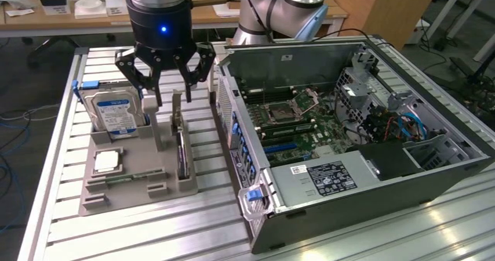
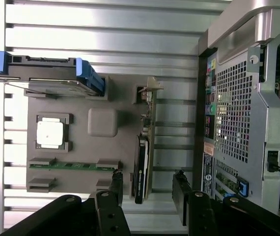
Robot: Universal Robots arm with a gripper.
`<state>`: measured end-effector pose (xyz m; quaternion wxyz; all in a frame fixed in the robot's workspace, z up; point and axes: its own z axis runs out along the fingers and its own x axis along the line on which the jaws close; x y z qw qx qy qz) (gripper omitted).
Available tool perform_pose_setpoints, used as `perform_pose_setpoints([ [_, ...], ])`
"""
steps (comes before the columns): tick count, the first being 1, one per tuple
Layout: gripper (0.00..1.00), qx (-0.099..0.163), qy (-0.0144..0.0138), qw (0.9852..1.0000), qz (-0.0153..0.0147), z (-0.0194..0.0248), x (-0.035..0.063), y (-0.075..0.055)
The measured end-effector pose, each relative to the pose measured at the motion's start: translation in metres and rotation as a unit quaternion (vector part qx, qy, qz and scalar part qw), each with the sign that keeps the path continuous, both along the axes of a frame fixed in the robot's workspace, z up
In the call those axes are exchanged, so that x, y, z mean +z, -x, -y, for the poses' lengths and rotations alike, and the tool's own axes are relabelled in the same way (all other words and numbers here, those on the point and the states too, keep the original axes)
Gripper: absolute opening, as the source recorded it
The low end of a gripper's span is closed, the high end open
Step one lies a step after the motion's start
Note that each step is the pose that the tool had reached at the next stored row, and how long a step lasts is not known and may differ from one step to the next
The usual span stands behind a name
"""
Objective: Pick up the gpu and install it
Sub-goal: 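Pick up the gpu and move the gpu toward the slot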
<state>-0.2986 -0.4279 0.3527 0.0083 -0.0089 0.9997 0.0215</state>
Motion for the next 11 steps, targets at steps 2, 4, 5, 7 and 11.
perform_pose_setpoints([
  [2, 0.53, 0.0, 0.0, 1.0, 0.0, 0.0, -0.0007, 0.0],
  [4, 0.53, 0.0, 0.0, 1.0, 0.0, 0.0, -0.0013, 0.0],
  [5, 0.53, 0.0, 0.0, 1.0, 0.0, 0.0, -0.0016, 0.0],
  [7, 0.53, 0.0, 0.0, 1.0, 0.0, 0.0, -0.0022, 0.0],
  [11, 0.53, 0.0, 0.0, 1.0, 0.0, 0.0, -0.0033, 0.0],
])
